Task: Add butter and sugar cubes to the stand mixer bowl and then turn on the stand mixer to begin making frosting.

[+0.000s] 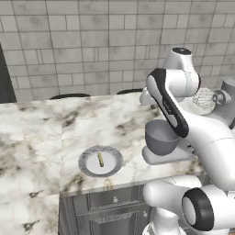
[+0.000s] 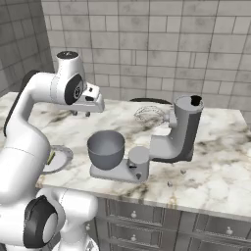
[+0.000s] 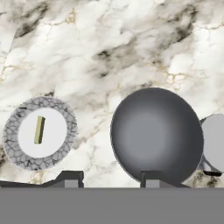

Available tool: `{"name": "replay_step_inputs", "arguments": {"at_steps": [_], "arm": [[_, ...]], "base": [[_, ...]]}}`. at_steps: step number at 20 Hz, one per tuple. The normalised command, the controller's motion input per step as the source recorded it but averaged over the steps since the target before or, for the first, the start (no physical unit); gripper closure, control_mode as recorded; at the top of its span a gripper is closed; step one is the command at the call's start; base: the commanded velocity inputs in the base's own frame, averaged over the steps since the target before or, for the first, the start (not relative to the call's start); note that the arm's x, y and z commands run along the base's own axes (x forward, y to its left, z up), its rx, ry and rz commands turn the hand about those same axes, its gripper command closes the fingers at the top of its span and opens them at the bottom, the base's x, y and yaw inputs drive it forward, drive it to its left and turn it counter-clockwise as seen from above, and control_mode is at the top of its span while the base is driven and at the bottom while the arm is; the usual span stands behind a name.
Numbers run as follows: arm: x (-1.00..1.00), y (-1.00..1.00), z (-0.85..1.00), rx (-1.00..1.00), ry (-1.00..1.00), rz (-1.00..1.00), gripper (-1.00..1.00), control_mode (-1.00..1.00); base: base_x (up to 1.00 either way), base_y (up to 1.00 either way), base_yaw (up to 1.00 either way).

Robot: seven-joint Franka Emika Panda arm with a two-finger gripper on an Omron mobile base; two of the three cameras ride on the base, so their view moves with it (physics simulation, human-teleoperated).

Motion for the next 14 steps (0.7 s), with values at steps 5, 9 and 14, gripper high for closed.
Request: {"name": "replay_step_inputs", "arguments": {"at_steps": [5,9,14], "arm": [[0.00,0.00,0.00,0.00,0.00,0.00,-1.00,1.00],[0.00,0.00,0.00,0.00,0.00,0.00,-1.00,1.00],[0.00,0.00,0.00,0.00,0.00,0.00,-1.00,1.00]], "base": [[-0.03,-0.02,0.00],[-0.09,-0.28,-0.06],[-0.11,-0.45,-0.08]]}}
